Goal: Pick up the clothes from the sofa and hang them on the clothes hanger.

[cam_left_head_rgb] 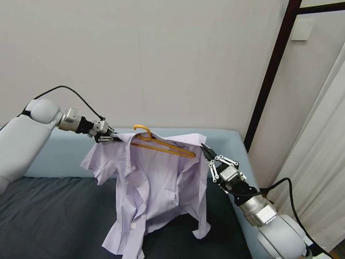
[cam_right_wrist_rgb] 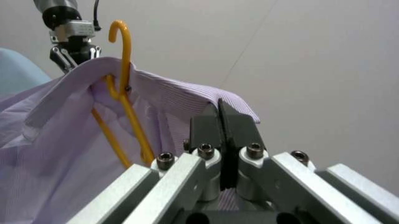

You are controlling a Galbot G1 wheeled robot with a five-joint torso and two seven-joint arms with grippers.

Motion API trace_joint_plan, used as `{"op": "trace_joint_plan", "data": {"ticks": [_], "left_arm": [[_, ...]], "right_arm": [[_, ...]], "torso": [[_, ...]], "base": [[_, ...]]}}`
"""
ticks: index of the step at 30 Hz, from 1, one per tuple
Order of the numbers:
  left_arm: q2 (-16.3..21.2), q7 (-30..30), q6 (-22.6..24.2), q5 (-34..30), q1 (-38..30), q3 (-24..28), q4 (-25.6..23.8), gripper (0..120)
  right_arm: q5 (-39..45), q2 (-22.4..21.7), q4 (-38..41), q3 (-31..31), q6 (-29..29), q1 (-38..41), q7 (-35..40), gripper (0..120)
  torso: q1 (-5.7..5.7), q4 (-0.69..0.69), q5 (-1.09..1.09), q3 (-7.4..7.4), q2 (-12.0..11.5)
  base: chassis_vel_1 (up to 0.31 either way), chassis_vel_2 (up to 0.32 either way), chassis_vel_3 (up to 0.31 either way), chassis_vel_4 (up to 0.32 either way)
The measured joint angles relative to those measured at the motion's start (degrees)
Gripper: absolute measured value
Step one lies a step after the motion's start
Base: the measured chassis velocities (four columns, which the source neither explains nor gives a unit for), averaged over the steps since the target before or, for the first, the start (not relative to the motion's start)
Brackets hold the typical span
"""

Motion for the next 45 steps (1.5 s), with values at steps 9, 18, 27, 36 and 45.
{"op": "trace_joint_plan", "data": {"ticks": [9,18,27,36,45], "left_arm": [[-0.9,-1.0,-0.2,0.3,0.7,-0.2,0.0,1],[-2.6,-2.5,0.7,-0.7,5.1,-2.0,-1.7,1],[-3.6,-2.1,7.2,-9.8,12.3,-4.7,-5.7,1],[-7.1,-4.5,8.2,-12.0,18.0,-8.3,-6.2,1],[-6.9,-3.9,8.7,-13.3,16.2,-7.0,-5.9,1]], "right_arm": [[14.1,-0.6,3.8,-2.5,0.1,-0.1,-1.8,0],[27.8,-0.2,6.1,-4.0,1.0,-0.6,-4.7,0],[10.1,2.8,-0.8,-3.4,0.3,-3.7,1.6,0],[2.7,5.3,-2.0,-4.5,1.2,-8.7,-0.3,0],[4.4,4.6,-2.1,-3.5,4.1,-9.8,-8.0,0]], "torso": [[0.00,0.01,0.01,0.00,0.0],[0.00,0.00,0.00,0.00,0.0],[0.00,0.01,0.01,0.00,0.0],[0.00,0.00,0.00,0.00,0.0],[0.00,0.00,0.01,0.00,0.0]], "base": [[0.000,0.000,0.000,0.000],[0.000,0.000,0.000,0.000],[0.000,0.000,0.000,0.000],[0.000,0.000,0.000,0.000],[0.000,0.000,0.000,0.000]]}}
